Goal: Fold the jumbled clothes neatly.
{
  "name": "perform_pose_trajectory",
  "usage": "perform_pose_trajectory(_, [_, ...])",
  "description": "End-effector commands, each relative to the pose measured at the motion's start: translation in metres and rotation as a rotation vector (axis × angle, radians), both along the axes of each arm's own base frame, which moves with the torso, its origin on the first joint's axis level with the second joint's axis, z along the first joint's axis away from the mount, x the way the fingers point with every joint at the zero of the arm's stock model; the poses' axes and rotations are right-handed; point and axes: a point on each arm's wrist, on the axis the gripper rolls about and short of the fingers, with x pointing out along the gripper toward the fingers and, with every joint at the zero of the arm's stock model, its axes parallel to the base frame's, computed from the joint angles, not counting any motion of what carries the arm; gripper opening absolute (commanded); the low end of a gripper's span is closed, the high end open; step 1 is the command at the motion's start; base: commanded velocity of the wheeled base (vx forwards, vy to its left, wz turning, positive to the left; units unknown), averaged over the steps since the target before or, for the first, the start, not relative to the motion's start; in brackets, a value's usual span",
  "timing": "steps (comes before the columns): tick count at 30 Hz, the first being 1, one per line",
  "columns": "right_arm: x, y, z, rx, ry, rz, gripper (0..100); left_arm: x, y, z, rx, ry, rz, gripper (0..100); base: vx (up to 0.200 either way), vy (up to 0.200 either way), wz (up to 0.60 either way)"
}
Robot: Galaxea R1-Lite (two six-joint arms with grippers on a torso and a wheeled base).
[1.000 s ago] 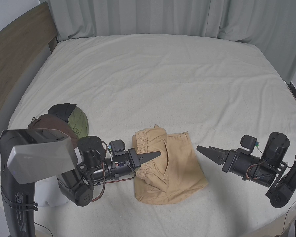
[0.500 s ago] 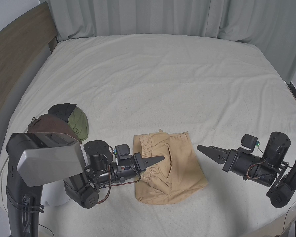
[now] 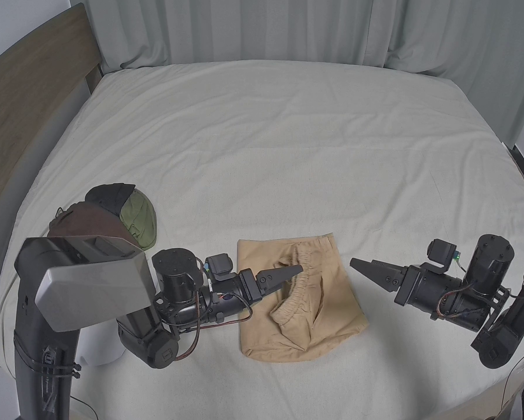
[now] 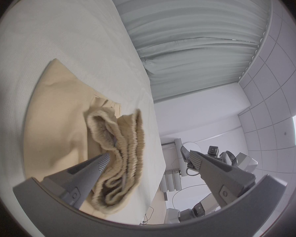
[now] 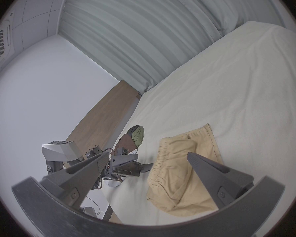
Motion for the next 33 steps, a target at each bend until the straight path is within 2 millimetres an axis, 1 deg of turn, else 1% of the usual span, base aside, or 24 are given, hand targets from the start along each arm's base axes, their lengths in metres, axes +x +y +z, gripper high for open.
perform_pose_trajectory(1, [0.000,0.000,-0.002,-0.005,0.008,0.001,100,0.000,0.000,0.002,-0.003,-0.005,0.000,100,0.000,0.000,0.00])
perform_pose_trajectory(4, [0.001,0.001,-0.006,-0.012,0.022,0.003,100,-0.001,0.000,0.007,-0.007,-0.013,0.000,100,0.000,0.000,0.00])
perform_pose_trajectory(8, [0.000,0.002,-0.009,-0.017,0.034,0.006,100,-0.002,0.001,0.007,-0.006,-0.011,0.003,100,0.000,0.000,0.00])
perform_pose_trajectory(12, [-0.002,0.005,-0.025,-0.047,0.097,0.021,100,-0.003,0.004,0.016,-0.013,-0.028,0.040,100,0.000,0.000,0.00])
perform_pose_trajectory(15, [-0.004,0.010,-0.036,-0.068,0.140,0.043,100,-0.005,0.010,0.023,-0.014,-0.033,0.060,100,0.000,0.000,0.00])
perform_pose_trajectory(16, [-0.004,0.010,-0.036,-0.068,0.140,0.043,100,-0.005,0.010,0.023,-0.014,-0.033,0.060,100,0.000,0.000,0.00])
perform_pose_trajectory(17, [-0.004,0.014,-0.046,-0.084,0.178,0.054,100,-0.006,0.022,0.029,-0.010,-0.038,0.087,100,0.000,0.000,0.00])
perform_pose_trajectory(18, [-0.004,0.015,-0.049,-0.088,0.187,0.057,100,-0.007,0.028,0.031,-0.005,-0.043,0.099,100,0.000,0.000,0.00])
perform_pose_trajectory(19, [-0.006,0.015,-0.057,-0.104,0.220,0.061,100,-0.009,0.040,0.034,0.025,-0.076,0.119,100,0.000,0.000,0.00])
perform_pose_trajectory(21, [-0.007,0.016,-0.067,-0.124,0.258,0.063,100,-0.011,0.056,0.033,0.089,-0.136,0.144,100,0.000,0.000,0.00])
perform_pose_trajectory(22, [-0.007,0.016,-0.070,-0.129,0.267,0.064,100,-0.012,0.060,0.031,0.109,-0.149,0.151,100,0.000,0.000,0.00])
perform_pose_trajectory(23, [-0.006,0.016,-0.076,-0.141,0.291,0.064,100,-0.014,0.072,0.026,0.176,-0.197,0.164,100,0.000,0.000,0.00])
perform_pose_trajectory(25, [-0.005,0.017,-0.082,-0.148,0.307,0.062,100,-0.020,0.086,0.019,0.257,-0.245,0.166,100,0.000,0.000,0.00])
perform_pose_trajectory(27, [-0.004,0.017,-0.084,-0.152,0.315,0.062,100,-0.027,0.099,0.012,0.316,-0.255,0.166,100,0.000,0.000,0.00])
perform_pose_trajectory(28, [-0.004,0.017,-0.084,-0.152,0.315,0.062,100,-0.027,0.099,0.012,0.316,-0.255,0.166,100,0.000,0.000,0.00])
perform_pose_trajectory(29, [-0.005,0.017,-0.085,-0.154,0.319,0.060,100,-0.033,0.110,0.009,0.342,-0.251,0.164,100,0.000,0.000,0.00])
perform_pose_trajectory(30, [-0.005,0.017,-0.086,-0.155,0.320,0.060,100,-0.034,0.113,0.011,0.346,-0.253,0.168,100,0.000,0.000,0.00])
perform_pose_trajectory(31, [-0.004,0.017,-0.089,-0.159,0.330,0.059,100,-0.037,0.120,0.015,0.349,-0.262,0.178,100,0.000,0.000,0.00])
perform_pose_trajectory(33, [-0.002,0.017,-0.093,-0.163,0.340,0.054,100,-0.038,0.126,0.019,0.345,-0.270,0.183,100,0.000,0.000,0.00])
